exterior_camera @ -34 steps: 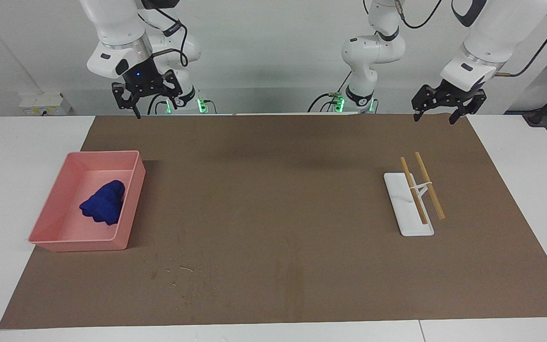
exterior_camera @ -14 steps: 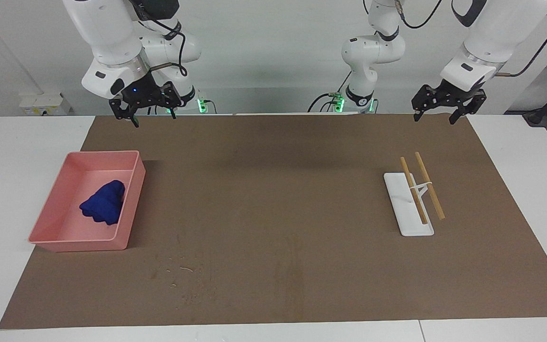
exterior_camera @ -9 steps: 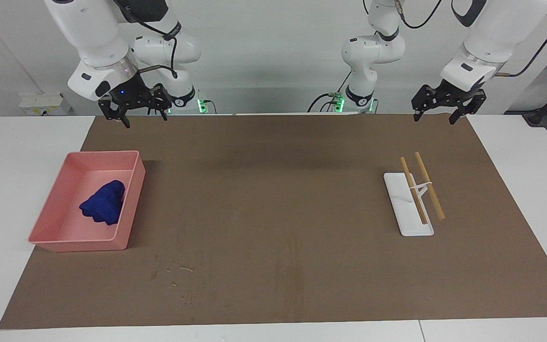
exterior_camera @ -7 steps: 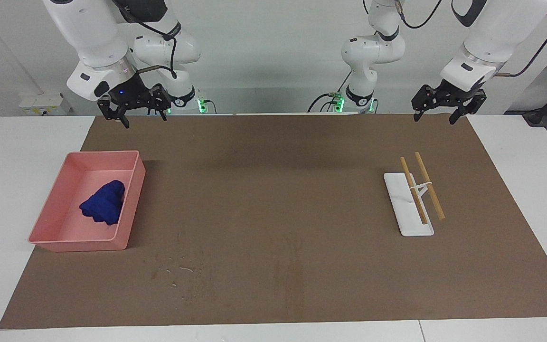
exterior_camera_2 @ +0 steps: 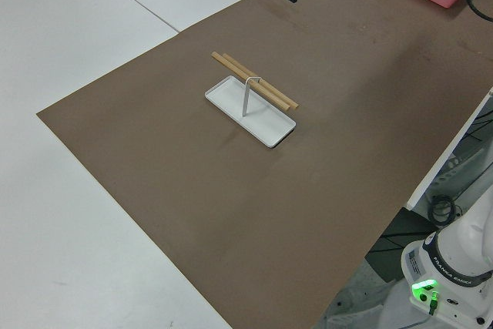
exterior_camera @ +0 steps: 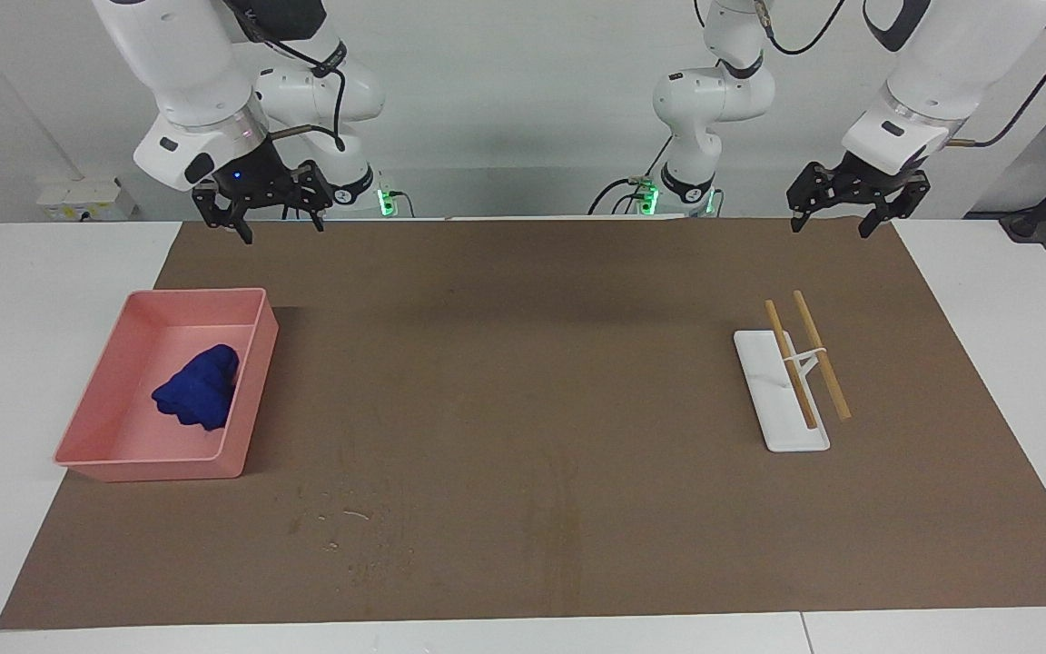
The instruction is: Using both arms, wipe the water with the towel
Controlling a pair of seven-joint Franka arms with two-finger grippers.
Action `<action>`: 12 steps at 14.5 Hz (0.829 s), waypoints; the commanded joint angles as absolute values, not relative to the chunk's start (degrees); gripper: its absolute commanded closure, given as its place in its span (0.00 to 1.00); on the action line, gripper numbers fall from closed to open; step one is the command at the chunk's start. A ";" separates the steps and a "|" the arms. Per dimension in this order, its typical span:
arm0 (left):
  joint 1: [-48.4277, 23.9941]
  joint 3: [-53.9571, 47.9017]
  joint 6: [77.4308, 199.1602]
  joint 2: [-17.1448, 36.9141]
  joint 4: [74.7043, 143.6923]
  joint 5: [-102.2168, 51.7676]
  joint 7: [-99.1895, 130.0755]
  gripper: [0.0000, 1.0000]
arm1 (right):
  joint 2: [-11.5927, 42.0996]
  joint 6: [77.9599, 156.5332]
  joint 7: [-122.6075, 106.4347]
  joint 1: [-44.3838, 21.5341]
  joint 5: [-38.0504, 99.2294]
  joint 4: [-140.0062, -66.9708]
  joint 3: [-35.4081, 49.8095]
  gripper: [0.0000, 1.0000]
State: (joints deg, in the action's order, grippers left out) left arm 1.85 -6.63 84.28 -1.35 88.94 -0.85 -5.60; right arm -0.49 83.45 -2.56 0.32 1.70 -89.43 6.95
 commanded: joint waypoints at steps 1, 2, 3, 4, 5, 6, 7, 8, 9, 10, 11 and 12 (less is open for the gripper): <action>2.20 -6.59 83.85 -2.55 90.09 -1.05 -6.15 0.00 | -1.58 84.46 -1.23 0.79 2.20 -90.35 6.86 0.00; 2.20 -6.68 83.85 -2.55 90.09 -1.05 -6.15 0.00 | -1.58 84.72 -1.06 0.70 2.20 -90.35 6.86 0.00; 2.20 -6.68 83.85 -2.55 90.09 -1.05 -6.15 0.00 | -1.58 84.90 -1.05 0.70 2.20 -90.35 6.86 0.00; 2.20 -6.68 83.85 -2.55 90.09 -1.05 -6.15 0.00 | -1.58 85.25 -0.97 0.79 2.20 -90.35 6.86 0.00; 2.20 -6.68 83.85 -2.55 90.09 -1.05 -6.15 0.00 | -1.58 85.34 -0.97 0.70 2.20 -90.35 6.86 0.00; 2.20 -6.68 83.85 -2.55 90.09 -1.05 -6.15 0.00 | -1.58 85.34 -0.97 0.70 2.11 -90.35 6.86 0.00; 2.20 -6.68 83.85 -2.55 90.09 -1.05 -6.15 0.00 | -1.58 85.78 -0.97 0.70 1.85 -90.35 6.86 0.00; 2.20 -6.68 83.85 -2.55 90.09 -1.05 -6.15 0.00 | -1.58 86.39 -0.97 0.70 1.58 -90.35 6.68 0.00; 2.20 -6.68 83.85 -2.55 90.09 -1.05 -6.15 0.00 | -1.58 87.01 -1.05 0.70 0.97 -90.44 6.68 0.00; 2.20 -6.68 83.85 -2.55 90.09 -1.05 -6.15 0.00 | -1.58 87.36 -0.97 0.70 0.10 -90.44 6.77 0.00; 2.20 -6.68 83.85 -2.55 90.09 -1.05 -6.15 0.00 | -1.58 87.36 -0.97 0.70 0.00 -90.44 6.77 0.00; 2.20 -6.68 83.85 -2.55 90.09 -1.05 -6.15 0.00 | -1.58 87.36 -0.97 0.70 -0.09 -90.53 6.77 0.00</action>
